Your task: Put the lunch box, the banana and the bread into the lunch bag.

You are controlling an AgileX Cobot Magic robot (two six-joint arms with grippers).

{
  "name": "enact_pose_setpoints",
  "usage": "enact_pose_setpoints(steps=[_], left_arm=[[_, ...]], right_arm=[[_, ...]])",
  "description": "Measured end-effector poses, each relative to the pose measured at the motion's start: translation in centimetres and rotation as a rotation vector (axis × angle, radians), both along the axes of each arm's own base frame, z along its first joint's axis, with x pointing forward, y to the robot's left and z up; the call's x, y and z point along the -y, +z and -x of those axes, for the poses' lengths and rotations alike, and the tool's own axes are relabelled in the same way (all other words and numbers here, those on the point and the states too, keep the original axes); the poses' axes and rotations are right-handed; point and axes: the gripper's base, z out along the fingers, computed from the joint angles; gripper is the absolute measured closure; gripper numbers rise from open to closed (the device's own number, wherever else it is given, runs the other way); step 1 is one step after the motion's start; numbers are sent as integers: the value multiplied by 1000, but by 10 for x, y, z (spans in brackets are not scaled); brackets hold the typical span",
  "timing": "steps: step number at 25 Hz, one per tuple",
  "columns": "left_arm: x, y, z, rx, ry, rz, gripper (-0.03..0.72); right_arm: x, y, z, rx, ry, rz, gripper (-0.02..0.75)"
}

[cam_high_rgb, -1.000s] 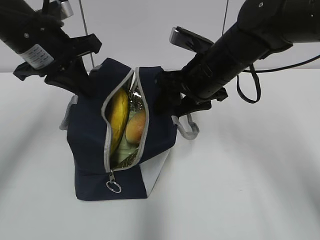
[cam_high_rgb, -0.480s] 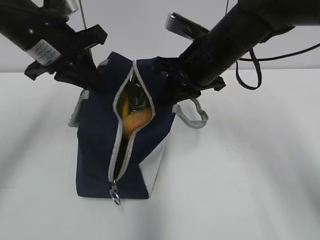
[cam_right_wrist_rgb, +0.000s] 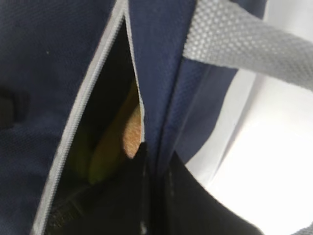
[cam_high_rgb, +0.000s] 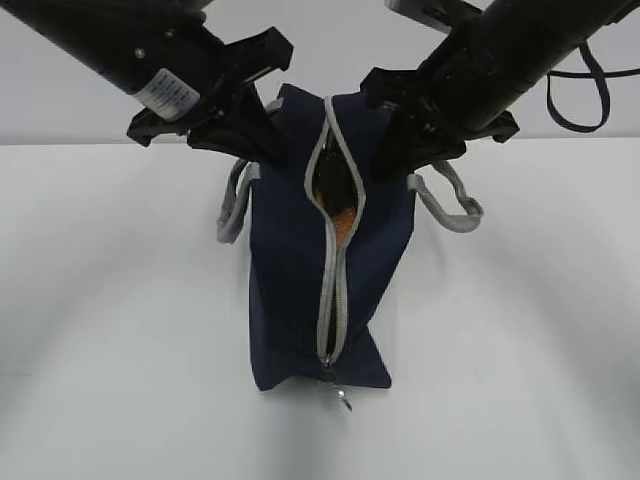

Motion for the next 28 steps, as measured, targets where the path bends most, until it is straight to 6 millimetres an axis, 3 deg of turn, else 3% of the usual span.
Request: enact_pose_setpoints(steps=[7,14,19,28], left_arm=[[15,2,-24,32,-3,26,691],[25,0,-31,42,5,57,691],[25,-3,-33,54,9,44,691],[30,-25,-43,19,21,29,691]], right_arm=[[10,5,-5,38,-24,61,749],[13,19,-19,96,-41,112,749],[9,8,-33,59,-36,120,750],[8,-7,-39,25,-34,135,750]])
